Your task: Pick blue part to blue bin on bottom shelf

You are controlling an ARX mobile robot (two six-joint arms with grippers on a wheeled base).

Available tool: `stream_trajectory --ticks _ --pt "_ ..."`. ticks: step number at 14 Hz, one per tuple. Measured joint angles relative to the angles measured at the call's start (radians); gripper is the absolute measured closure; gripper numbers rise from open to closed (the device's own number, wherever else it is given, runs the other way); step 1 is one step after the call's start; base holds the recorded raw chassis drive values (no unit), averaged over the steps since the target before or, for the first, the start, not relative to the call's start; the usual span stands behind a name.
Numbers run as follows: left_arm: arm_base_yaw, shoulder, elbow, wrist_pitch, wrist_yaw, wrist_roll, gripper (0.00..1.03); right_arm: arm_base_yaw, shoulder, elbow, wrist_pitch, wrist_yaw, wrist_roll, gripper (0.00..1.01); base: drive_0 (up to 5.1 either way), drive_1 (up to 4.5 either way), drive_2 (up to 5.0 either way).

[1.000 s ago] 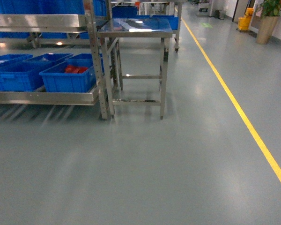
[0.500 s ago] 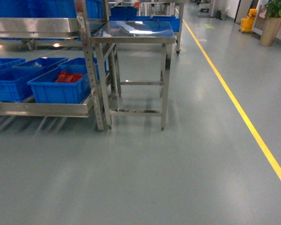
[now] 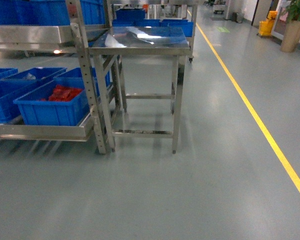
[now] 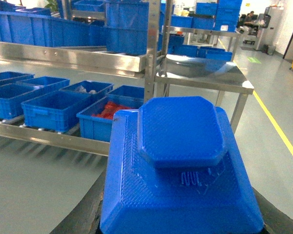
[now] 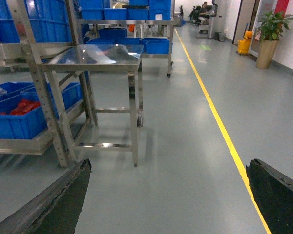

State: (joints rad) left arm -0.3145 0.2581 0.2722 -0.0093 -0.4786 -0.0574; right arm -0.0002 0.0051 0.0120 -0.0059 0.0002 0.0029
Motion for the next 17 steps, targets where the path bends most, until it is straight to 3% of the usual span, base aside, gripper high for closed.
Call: stream_trajectory --ticks 17 --pt "0.0 -0.003 0.0 0.002 0.0 0.0 0.6 0.0 0.0 0.0 -0.002 0.0 0.0 0.03 -0.1 4.02 -4.1"
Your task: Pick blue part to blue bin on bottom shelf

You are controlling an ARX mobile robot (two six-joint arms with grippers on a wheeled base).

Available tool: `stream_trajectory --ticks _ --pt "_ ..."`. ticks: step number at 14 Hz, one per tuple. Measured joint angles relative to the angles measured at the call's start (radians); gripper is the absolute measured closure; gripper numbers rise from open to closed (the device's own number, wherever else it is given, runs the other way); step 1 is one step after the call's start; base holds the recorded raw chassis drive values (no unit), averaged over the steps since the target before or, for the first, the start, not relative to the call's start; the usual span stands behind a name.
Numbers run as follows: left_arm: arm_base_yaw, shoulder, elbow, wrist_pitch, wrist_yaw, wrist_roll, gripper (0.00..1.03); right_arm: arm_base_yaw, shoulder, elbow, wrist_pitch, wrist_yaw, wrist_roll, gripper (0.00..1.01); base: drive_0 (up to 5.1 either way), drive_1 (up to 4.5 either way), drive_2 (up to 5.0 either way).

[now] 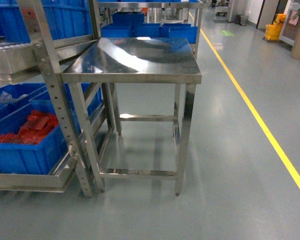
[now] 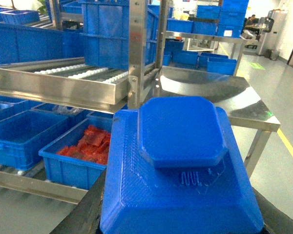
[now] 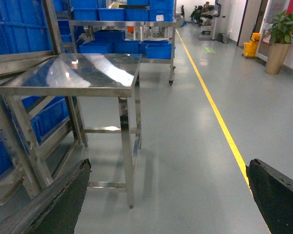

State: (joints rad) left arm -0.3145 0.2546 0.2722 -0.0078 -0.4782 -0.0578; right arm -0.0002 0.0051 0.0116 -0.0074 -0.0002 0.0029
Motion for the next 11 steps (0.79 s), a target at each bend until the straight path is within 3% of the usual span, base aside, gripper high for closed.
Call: stream_trajectory --ticks 10,11 --pt "-0.001 0.0 0.0 -0.001 -0.001 0.0 0.6 0.0 0.0 0.0 0.002 0.0 0.0 0.03 0.0 4.1 -4.1" --pt "-0.001 0.0 0.0 0.0 0.0 0.0 0.6 0.0 0.0 0.0 0.001 0.0 0.0 0.03 0.0 0.0 0.0"
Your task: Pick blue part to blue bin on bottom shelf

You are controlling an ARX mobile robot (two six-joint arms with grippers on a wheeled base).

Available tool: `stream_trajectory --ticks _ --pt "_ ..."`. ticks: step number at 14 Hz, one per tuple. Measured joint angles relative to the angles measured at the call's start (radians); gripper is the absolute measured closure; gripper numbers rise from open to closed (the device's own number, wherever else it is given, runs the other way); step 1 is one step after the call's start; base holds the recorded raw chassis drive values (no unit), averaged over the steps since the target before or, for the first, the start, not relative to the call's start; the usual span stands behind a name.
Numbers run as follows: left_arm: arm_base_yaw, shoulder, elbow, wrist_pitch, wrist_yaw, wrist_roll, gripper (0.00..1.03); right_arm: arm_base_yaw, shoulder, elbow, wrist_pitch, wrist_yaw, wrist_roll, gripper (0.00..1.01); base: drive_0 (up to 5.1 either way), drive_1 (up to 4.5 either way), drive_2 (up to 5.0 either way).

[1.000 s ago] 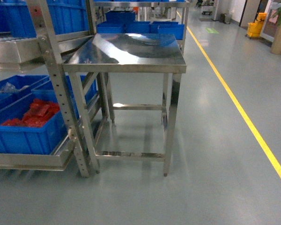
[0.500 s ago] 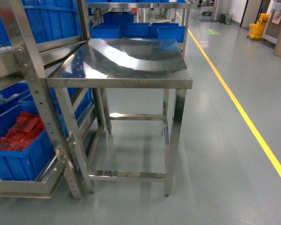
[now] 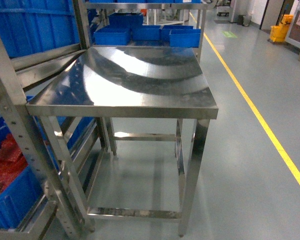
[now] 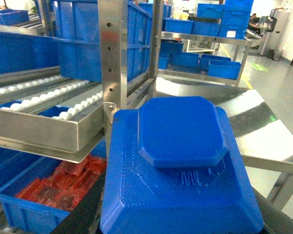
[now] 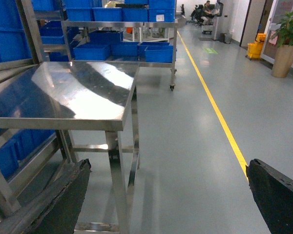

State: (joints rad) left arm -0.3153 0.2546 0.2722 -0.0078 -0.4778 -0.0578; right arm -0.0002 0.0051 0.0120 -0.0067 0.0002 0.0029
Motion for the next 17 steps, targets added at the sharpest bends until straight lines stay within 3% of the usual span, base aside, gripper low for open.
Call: stream_trajectory --ticks 4,17 --pt "0.0 0.004 -0.002 0.0 0.0 0.0 0.6 0.0 0.0 0.0 -0.001 0.0 0.0 0.03 0.0 0.0 0.0" --pt "0.0 0.001 -0.002 0.0 -0.001 -0.007 0.6 0.0 0.0 0.0 0.0 0.0 0.0 0.03 -4.7 2.65 2.6"
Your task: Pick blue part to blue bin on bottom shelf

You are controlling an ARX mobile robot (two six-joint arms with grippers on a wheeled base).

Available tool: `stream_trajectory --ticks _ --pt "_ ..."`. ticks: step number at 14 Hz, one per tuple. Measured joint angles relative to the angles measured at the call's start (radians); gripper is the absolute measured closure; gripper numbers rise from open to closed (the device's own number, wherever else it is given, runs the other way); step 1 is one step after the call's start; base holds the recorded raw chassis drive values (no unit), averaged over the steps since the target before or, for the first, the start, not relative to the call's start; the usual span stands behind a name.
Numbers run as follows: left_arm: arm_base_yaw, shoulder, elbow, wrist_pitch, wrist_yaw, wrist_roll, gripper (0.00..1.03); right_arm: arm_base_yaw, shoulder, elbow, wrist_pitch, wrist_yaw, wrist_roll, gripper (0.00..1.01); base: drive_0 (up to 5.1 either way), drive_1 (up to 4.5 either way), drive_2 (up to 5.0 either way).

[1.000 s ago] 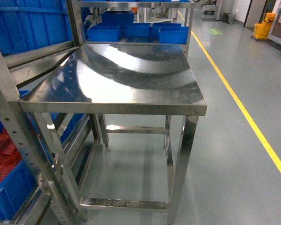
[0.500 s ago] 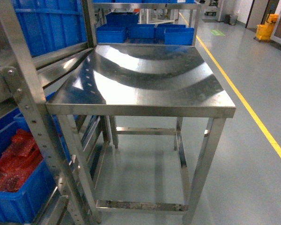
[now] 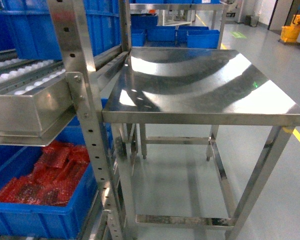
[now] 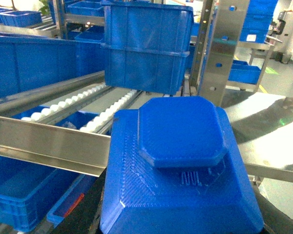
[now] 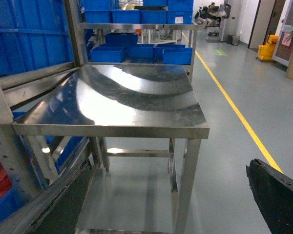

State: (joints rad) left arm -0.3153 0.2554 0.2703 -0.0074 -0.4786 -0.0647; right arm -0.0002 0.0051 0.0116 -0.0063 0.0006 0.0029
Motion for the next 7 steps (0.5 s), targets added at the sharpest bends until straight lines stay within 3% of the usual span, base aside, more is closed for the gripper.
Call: stream_trajectory --ticks 7 --pt "0.0 -0.001 0.0 -0.001 0.0 0.0 0.6 0.0 0.0 0.0 0.0 0.0 0.0 0.03 -4.9 2.44 2.4"
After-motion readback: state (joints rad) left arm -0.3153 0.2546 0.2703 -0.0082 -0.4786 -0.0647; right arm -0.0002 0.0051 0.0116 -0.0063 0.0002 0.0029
